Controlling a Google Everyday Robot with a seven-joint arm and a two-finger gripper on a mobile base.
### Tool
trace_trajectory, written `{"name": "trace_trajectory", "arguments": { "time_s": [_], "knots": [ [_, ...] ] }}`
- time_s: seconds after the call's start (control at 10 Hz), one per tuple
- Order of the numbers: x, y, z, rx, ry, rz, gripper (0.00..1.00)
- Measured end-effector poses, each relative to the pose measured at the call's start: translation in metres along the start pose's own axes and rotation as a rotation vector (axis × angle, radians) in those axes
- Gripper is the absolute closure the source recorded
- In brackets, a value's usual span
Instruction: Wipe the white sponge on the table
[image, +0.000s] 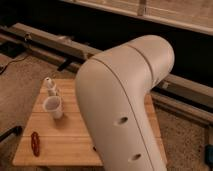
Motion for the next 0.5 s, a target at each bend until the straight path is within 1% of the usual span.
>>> {"name": "trace_trajectory", "arguments": {
  "time_s": [0.2, 0.5],
  "knots": [
    [-0.005, 0.005, -0.002, -0.036, -0.012, -0.042, 1.0],
    [-0.009, 0.022, -0.005, -0.102, -0.029, -0.184, 1.0]
  ]
}}
